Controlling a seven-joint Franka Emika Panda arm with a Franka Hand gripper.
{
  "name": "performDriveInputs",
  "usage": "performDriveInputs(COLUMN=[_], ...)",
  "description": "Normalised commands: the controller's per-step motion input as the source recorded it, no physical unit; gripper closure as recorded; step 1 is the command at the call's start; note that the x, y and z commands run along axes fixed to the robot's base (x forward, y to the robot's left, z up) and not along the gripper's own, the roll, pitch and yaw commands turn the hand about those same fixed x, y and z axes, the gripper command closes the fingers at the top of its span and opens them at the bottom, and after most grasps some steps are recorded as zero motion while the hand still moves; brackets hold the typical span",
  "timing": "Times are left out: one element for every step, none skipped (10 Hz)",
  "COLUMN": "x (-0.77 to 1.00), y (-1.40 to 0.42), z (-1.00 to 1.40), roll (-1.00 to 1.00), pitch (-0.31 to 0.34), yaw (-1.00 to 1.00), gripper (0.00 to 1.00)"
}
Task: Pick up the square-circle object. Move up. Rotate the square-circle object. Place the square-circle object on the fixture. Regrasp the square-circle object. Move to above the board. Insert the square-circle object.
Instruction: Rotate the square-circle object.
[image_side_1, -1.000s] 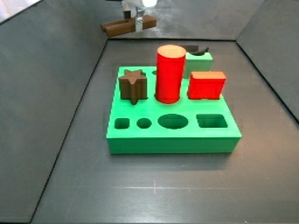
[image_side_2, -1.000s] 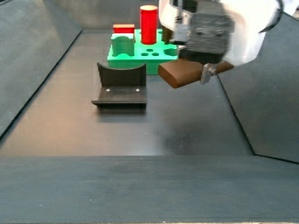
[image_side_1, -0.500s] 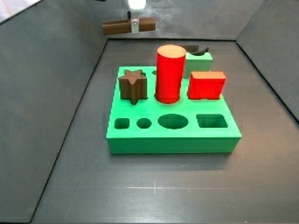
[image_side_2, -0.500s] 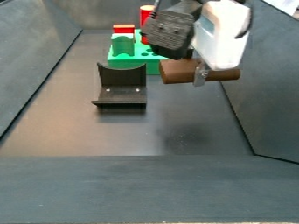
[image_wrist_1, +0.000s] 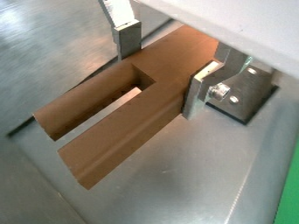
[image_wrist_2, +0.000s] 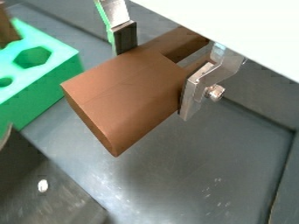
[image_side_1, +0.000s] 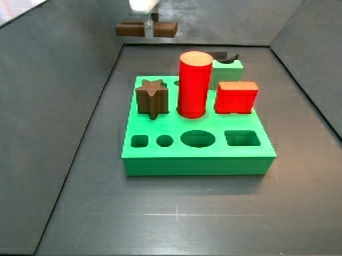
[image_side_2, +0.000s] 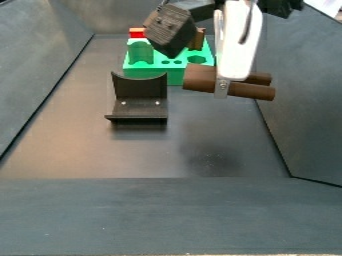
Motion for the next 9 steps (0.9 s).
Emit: performDriveInputs(x=[0.04, 0.04, 0.04, 0.04, 0.04, 0.04, 0.04, 0.04, 0.04], y=[0.02, 0.02, 0.02, 0.02, 0.02, 0.02, 0.02, 0.02, 0.02], z=[-0.03, -0.03, -0.03, -0.03, -0.03, -0.03, -0.03, -0.03, -0.03], roll=[-0.02, -0.02, -0.02, -0.02, -0.02, -0.02, -0.02, -0.02, -0.03], pitch=[-0.009, -0.009, -0.01, -0.01, -0.011, -0.012, -0.012, -0.013, -0.014], yaw=[-1.0, -1.0, -1.0, -1.0, -1.0, -1.0, -1.0, -1.0, -1.0], gripper=[1.0, 1.0, 1.0, 1.0, 1.0, 1.0, 1.0, 1.0, 1.0])
